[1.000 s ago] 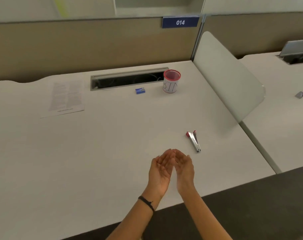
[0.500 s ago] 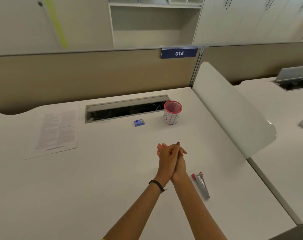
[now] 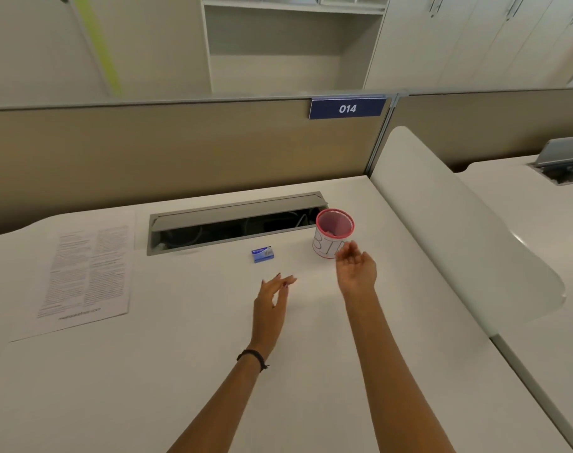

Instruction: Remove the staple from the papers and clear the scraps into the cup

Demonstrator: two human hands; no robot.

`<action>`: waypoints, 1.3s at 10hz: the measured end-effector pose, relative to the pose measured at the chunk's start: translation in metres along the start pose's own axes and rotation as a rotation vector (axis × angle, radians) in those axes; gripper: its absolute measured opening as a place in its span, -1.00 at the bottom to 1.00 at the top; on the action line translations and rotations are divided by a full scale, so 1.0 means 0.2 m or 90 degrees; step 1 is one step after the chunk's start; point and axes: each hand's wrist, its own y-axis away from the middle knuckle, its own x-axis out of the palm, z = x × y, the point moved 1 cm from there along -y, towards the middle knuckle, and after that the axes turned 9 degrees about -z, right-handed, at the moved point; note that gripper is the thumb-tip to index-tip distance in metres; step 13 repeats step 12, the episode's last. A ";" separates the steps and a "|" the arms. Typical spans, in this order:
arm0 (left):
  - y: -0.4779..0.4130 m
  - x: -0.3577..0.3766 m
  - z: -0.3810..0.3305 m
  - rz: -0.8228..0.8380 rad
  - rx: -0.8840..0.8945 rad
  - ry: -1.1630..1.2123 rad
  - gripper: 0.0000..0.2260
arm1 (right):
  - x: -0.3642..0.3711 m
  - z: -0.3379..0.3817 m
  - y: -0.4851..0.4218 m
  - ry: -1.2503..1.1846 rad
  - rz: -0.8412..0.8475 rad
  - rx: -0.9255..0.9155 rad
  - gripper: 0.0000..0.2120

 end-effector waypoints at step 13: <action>0.09 -0.34 0.30 0.251 0.184 -0.464 -0.54 | 0.10 -0.13 -0.07 0.736 0.238 -0.522 -0.72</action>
